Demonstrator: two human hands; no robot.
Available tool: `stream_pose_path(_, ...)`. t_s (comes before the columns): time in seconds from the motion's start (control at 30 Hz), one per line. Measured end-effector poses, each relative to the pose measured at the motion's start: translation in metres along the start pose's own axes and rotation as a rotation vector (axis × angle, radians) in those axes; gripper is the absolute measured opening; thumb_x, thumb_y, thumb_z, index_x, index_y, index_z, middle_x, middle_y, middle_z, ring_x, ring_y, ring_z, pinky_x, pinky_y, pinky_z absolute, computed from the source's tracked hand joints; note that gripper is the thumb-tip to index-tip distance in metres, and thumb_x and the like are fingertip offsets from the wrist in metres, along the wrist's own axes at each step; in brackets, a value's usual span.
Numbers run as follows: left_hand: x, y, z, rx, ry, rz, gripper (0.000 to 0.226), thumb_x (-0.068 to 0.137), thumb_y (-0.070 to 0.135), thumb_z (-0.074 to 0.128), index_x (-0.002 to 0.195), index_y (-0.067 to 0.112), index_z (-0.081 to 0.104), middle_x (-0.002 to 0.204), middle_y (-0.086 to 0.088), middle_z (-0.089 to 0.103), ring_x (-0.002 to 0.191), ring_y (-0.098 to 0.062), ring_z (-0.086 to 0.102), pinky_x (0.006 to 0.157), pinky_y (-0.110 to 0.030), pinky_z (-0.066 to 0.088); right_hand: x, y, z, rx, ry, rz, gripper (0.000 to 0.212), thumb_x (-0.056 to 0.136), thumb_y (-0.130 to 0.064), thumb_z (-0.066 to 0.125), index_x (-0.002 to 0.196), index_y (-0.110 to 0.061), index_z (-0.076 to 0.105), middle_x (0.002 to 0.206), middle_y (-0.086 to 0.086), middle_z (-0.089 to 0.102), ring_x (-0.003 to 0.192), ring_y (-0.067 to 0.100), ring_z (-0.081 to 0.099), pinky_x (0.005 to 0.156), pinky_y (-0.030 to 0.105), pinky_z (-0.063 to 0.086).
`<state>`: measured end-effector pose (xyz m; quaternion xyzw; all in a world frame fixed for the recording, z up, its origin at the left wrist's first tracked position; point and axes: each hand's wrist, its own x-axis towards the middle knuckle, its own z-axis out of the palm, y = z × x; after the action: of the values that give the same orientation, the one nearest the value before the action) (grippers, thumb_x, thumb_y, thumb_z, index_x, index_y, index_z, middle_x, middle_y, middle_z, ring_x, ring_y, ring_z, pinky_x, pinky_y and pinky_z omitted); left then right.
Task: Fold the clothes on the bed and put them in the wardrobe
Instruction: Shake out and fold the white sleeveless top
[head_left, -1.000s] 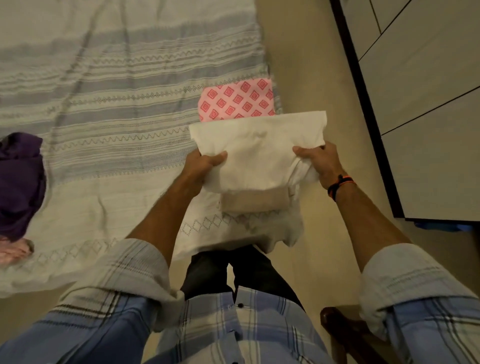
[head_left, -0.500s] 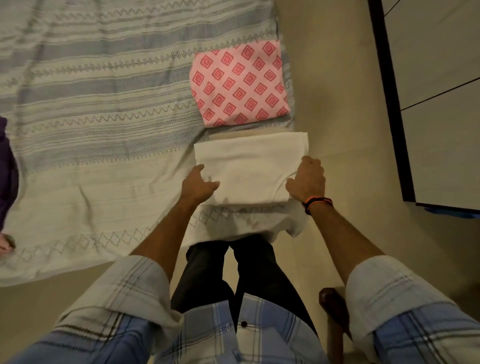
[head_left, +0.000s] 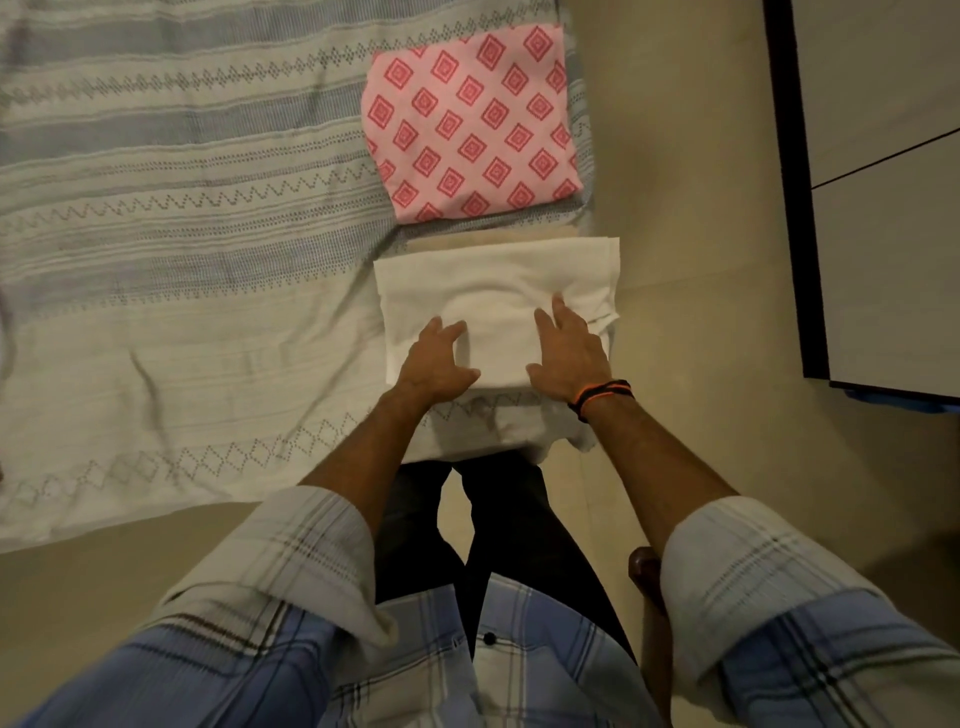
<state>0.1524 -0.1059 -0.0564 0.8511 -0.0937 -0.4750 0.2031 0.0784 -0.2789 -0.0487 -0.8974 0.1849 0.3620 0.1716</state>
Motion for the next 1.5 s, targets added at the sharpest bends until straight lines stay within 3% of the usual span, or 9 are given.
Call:
stream_pose_path(0.17,-0.012,0.002,-0.009,-0.028,-0.007,-0.026,0.084,0.085,0.031,0.072,0.154,0.017,0.026,0.162,-0.012,0.017,0.149,-0.024,0.017,0.119,-0.031,0.016,-0.007,-0.001,-0.011,0.078,-0.021,0.007,0.081,0.092,-0.027,0.062,0.156,-0.011,0.015,0.164,0.014,0.0,0.149,0.032,0.014,0.116,0.045,0.027)
stream_pose_path(0.47,-0.076,0.01,-0.039,-0.11,0.116,-0.01,0.08,0.088,0.03,0.071,0.153,0.014,0.029,0.159,-0.006,0.029,0.145,-0.023,0.028,0.118,-0.035,0.024,-0.046,-0.019,-0.034,0.277,0.089,-0.074,0.077,0.092,-0.029,0.062,0.155,-0.01,0.021,0.162,0.012,0.017,0.149,0.029,0.017,0.119,0.04,0.02)
stream_pose_path(0.67,-0.13,-0.005,-0.054,-0.224,0.219,-0.017,0.08,0.086,0.029,0.073,0.152,0.014,0.031,0.156,-0.006,0.035,0.141,-0.026,0.037,0.115,-0.04,0.033,-0.08,-0.052,-0.045,0.335,0.188,-0.153,0.071,0.09,-0.027,0.067,0.149,-0.008,0.033,0.153,0.011,0.036,0.14,0.029,0.034,0.114,0.035,0.027)
stream_pose_path(0.83,-0.173,-0.052,-0.066,-0.302,0.286,-0.054,0.079,0.087,0.03,0.073,0.151,0.014,0.03,0.156,-0.008,0.034,0.139,-0.029,0.039,0.11,-0.045,0.04,-0.102,-0.096,-0.037,0.37,0.197,-0.222,0.068,0.086,-0.028,0.071,0.144,-0.009,0.04,0.143,0.013,0.048,0.127,0.031,0.048,0.107,0.04,0.039)
stream_pose_path(1.03,-0.227,-0.139,-0.088,-0.362,0.385,-0.101,0.079,0.087,0.034,0.072,0.151,0.012,0.031,0.155,-0.009,0.037,0.137,-0.029,0.042,0.11,-0.041,0.04,-0.135,-0.183,-0.012,0.358,0.196,-0.327,0.065,0.085,-0.029,0.072,0.141,-0.011,0.044,0.14,0.012,0.05,0.125,0.03,0.051,0.107,0.045,0.042)
stream_pose_path(1.5,-0.354,-0.35,-0.131,-0.588,0.628,-0.211,0.073,0.084,0.03,0.075,0.145,0.01,0.039,0.147,-0.009,0.046,0.13,-0.026,0.049,0.103,-0.041,0.046,-0.201,-0.403,0.07,0.222,0.157,-0.56,0.056,0.089,-0.03,0.069,0.137,-0.012,0.047,0.135,0.008,0.053,0.112,0.021,0.057,0.096,0.032,0.047)
